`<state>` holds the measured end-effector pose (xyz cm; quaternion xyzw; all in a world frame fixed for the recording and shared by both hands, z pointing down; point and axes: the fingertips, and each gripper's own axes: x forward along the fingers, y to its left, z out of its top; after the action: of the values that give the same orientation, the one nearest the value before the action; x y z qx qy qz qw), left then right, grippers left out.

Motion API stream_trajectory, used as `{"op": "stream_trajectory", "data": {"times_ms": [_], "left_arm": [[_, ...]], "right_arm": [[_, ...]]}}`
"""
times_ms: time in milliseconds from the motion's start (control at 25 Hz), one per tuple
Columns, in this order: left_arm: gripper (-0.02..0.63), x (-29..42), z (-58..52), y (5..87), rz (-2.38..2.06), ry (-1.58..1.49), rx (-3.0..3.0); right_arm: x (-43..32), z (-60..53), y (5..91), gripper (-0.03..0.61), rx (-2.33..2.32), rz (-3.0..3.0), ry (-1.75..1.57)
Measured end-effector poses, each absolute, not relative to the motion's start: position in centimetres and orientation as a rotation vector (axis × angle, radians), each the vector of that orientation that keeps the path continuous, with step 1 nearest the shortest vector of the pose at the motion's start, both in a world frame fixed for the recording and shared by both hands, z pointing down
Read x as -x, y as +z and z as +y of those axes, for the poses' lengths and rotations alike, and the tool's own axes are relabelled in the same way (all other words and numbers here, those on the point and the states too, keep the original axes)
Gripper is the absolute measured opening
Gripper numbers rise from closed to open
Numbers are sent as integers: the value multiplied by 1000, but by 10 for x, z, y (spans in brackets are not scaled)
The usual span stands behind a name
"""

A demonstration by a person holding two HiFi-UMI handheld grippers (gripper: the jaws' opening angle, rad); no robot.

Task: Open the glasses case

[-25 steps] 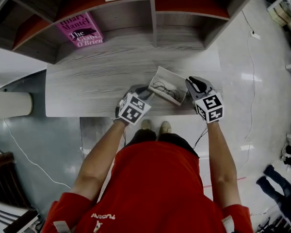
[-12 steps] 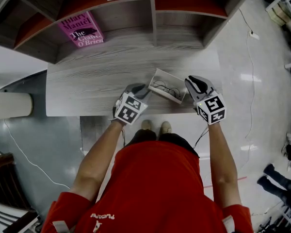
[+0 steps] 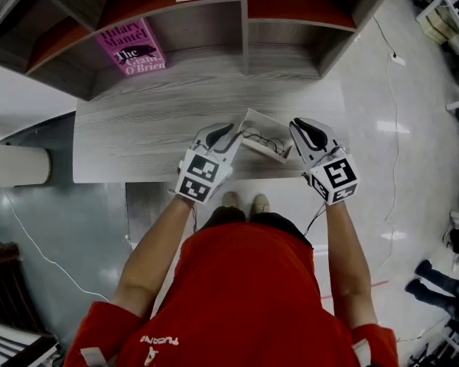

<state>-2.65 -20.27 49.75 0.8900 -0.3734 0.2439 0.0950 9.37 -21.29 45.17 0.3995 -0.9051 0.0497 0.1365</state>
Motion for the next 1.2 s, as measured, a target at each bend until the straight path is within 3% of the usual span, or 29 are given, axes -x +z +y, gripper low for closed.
{"op": "stream_trajectory", "data": {"times_ms": [560,1200], "left_arm": [[25,18,-194,375,-1192,150,-2796],[9,27,-172,332,-1245,-50,-2836]], "right_arm": [[-59,-174,370,6,-1229,-2788,60],[-68,-147,356,3,-1342,-2809,91]]}}
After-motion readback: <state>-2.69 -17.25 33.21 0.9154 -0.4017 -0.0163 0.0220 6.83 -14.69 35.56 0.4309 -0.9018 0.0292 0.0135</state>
